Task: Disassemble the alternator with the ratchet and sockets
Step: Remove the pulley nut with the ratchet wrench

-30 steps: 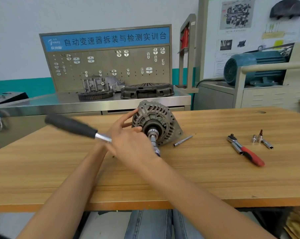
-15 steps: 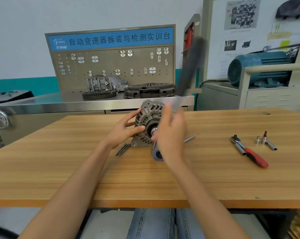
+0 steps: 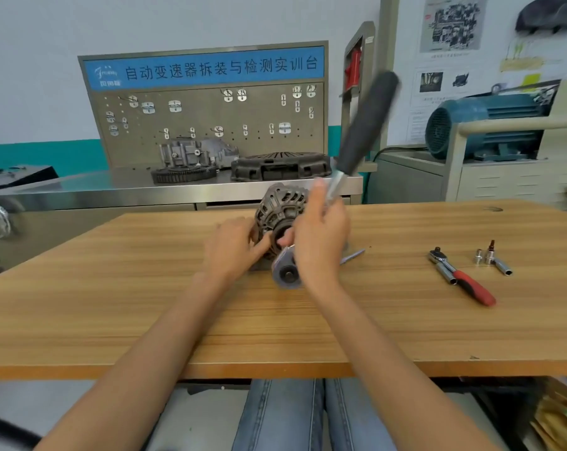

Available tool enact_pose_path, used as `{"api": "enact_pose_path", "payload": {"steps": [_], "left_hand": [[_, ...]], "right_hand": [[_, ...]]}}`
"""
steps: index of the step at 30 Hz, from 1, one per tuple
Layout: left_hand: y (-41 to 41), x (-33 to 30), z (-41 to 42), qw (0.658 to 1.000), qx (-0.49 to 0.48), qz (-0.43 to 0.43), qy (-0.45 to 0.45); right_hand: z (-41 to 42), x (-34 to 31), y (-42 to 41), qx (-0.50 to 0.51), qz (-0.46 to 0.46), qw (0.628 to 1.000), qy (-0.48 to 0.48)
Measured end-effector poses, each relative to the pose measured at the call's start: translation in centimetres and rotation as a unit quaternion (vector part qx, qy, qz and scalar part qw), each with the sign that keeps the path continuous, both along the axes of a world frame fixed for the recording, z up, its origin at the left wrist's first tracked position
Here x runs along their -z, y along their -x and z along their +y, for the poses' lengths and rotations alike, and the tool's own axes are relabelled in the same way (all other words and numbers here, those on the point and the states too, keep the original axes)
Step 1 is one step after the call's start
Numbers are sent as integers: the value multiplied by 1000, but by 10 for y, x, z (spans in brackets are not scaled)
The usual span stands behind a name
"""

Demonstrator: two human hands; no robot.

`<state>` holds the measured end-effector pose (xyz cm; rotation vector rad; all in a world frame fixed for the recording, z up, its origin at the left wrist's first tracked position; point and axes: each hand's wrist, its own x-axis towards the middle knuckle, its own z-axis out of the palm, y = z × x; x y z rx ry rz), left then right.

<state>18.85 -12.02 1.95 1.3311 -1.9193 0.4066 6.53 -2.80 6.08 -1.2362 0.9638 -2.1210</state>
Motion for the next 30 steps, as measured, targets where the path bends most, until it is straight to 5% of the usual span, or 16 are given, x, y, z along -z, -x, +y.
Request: {"api": "enact_pose_path", "payload": {"steps": [5, 9, 12, 16, 22, 30], "left_hand": [[5, 7, 1, 1000, -7, -12, 1], [-2, 6, 8, 994, 85, 50, -53], [-9, 4, 22, 995, 98, 14, -34], [-33, 4, 37, 998, 61, 2, 20], [-90, 22, 28, 993, -65, 59, -85], [-99, 37, 19, 979, -80, 64, -177]], "right_hand": [[0, 15, 13, -30, -183, 982, -22], [1, 18, 10, -30, -193, 981, -15], [0, 18, 9, -34, -194, 980, -14], [1, 19, 11, -40, -190, 981, -19], [2, 21, 13, -39, -186, 982, -15], [2, 23, 11, -47, -190, 981, -11]]}}
